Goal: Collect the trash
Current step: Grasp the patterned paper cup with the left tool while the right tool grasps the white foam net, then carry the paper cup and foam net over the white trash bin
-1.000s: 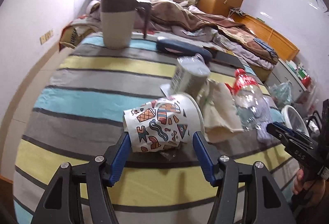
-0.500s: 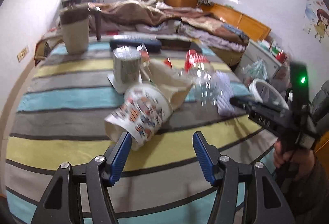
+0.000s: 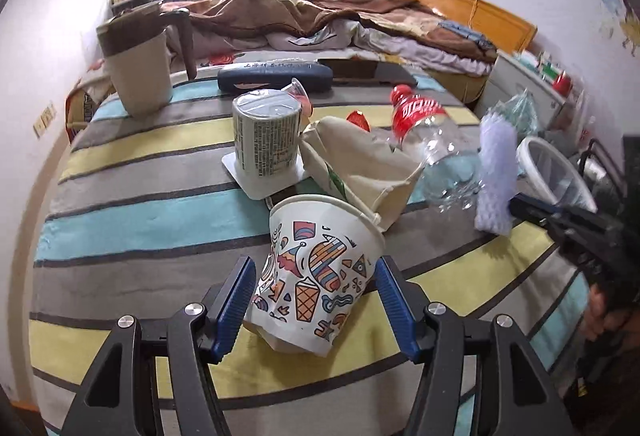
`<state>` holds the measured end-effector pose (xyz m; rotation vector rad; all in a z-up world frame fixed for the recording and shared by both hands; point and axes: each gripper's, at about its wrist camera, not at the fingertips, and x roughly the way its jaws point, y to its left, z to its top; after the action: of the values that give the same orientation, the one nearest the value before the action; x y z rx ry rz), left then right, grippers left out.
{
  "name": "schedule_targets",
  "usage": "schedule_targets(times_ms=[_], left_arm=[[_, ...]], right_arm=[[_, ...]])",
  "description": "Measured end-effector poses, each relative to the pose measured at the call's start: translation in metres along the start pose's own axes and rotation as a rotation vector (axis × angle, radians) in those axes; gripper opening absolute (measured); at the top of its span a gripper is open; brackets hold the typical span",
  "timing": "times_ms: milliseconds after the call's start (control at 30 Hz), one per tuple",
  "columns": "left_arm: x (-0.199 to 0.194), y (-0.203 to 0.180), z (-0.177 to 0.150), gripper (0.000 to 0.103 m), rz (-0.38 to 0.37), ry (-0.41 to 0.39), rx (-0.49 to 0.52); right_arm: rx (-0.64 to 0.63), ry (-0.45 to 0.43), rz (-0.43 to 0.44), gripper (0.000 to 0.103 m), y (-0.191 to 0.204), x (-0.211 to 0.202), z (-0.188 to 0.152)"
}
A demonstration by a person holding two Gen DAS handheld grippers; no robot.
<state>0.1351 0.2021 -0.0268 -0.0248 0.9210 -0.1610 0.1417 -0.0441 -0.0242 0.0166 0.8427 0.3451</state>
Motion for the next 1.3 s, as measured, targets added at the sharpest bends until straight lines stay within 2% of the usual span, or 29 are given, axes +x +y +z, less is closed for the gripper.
schedule_targets(times_ms=[133, 200, 233, 367, 500, 567, 667, 733, 767, 800, 867, 900, 1000, 1167, 1300], left_arm=[[0.001, -0.006, -0.004, 0.059, -0.017, 0.008, 0.010], [-0.001, -0.007, -0.006, 0.048, -0.048, 0.005, 0.007], [-0.002, -0.006, -0.006, 0.038, -0.053, 0.005, 0.003], [-0.005, -0.008, -0.010, 0.037, -0.057, -0.001, -0.012], [-0.011, -0.011, -0.016, 0.037, -0.096, -0.006, -0.055], [-0.016, -0.014, -0.021, 0.037, -0.085, -0.015, -0.071], [-0.025, -0.019, -0.027, 0.037, -0.081, -0.032, -0.079], [-0.028, -0.020, -0.031, 0.037, -0.072, -0.030, -0.086], [-0.028, -0.021, -0.034, 0.037, -0.050, -0.024, -0.081], [-0.028, -0.021, -0.035, 0.037, -0.031, -0.023, -0.079], [-0.027, -0.021, -0.038, 0.037, -0.018, -0.015, -0.078], [-0.026, -0.020, -0.039, 0.038, -0.021, -0.007, -0.083], [-0.021, -0.018, -0.041, 0.051, -0.005, 0.011, -0.094], [-0.013, -0.017, -0.043, 0.055, -0.014, 0.027, -0.106], [-0.009, -0.015, -0.041, 0.055, -0.026, 0.030, -0.131]], right_arm=[[0.010, 0.004, 0.025, 0.008, -0.005, -0.005, 0.000], [0.014, 0.008, 0.037, 0.008, -0.008, -0.007, 0.000], [0.015, 0.011, 0.039, 0.008, -0.009, -0.008, 0.000], [0.013, 0.017, 0.053, 0.008, -0.012, -0.013, -0.002], [-0.032, 0.052, 0.037, 0.008, -0.014, -0.013, 0.001], [-0.063, 0.068, 0.008, 0.008, -0.013, -0.010, 0.002], [-0.079, 0.089, 0.024, 0.009, -0.015, -0.005, 0.004], [-0.068, 0.083, 0.024, 0.015, -0.018, -0.005, 0.006], [-0.057, 0.084, 0.032, 0.025, -0.020, -0.003, 0.007], [-0.040, 0.088, 0.037, 0.044, -0.022, -0.001, 0.008], [-0.010, 0.093, 0.055, 0.065, -0.025, 0.003, 0.009], [0.004, 0.100, 0.069, 0.065, -0.025, 0.006, 0.009], [0.054, 0.106, 0.072, 0.065, -0.027, 0.016, 0.012], [0.038, 0.105, 0.100, 0.065, -0.015, 0.025, 0.018], [0.038, 0.143, 0.112, 0.065, -0.008, 0.037, 0.019]])
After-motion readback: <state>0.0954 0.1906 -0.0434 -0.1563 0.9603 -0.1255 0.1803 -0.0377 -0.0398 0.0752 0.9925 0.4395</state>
